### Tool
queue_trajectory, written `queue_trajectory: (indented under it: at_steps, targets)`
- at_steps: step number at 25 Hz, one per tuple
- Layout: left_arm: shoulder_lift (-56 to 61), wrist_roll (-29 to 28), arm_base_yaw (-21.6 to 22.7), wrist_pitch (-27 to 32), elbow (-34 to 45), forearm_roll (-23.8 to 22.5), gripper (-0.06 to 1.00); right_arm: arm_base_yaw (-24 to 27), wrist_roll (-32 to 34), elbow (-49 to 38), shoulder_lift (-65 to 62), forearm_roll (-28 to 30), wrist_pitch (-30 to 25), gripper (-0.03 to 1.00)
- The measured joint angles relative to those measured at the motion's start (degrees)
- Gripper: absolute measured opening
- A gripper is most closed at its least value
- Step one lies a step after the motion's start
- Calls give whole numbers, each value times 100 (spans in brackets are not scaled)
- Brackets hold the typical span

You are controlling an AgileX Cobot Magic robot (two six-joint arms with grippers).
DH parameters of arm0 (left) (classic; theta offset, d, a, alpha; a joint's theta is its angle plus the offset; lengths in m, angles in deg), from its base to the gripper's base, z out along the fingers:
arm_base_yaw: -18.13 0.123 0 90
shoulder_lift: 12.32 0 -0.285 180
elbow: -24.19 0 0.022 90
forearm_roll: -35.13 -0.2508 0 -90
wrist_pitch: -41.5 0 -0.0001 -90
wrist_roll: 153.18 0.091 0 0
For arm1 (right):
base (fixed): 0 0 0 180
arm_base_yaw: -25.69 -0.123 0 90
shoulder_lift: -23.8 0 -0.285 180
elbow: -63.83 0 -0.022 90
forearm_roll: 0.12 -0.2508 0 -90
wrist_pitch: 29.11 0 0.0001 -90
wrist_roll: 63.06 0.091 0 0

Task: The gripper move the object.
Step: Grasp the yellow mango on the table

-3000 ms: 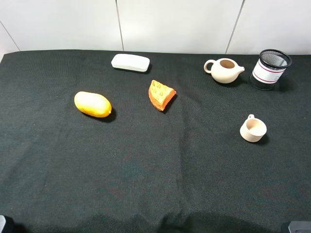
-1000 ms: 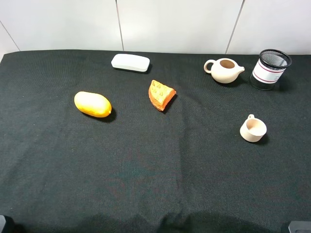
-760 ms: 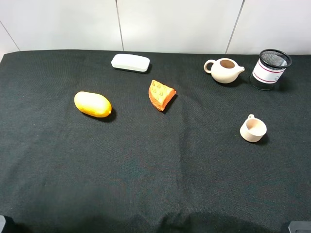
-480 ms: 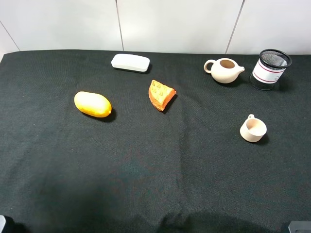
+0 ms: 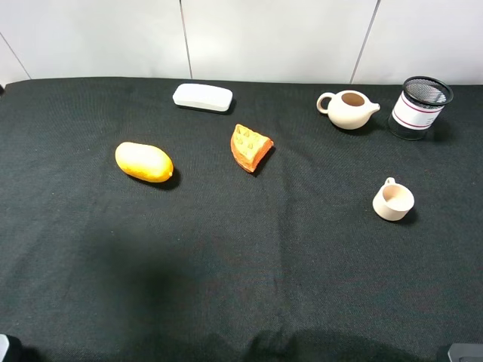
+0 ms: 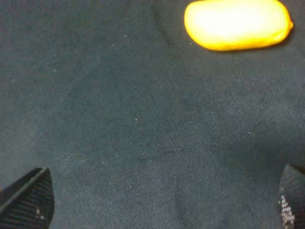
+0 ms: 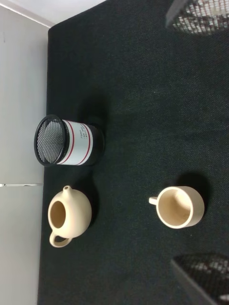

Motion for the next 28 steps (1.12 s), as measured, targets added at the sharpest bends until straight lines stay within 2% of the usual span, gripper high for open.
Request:
queue_trajectory:
  at_steps: [6, 19, 28]
  targets:
    - [-783, 588, 0, 409, -566, 180, 99, 0, 0, 0, 0, 0, 0, 69]
    - [-2353, 1696, 0, 429, -1339, 335, 99, 0, 0, 0, 0, 0, 0, 69]
    - [-3367, 2152, -406, 429, -1741, 329, 99, 0, 0, 0, 0, 0, 0, 69]
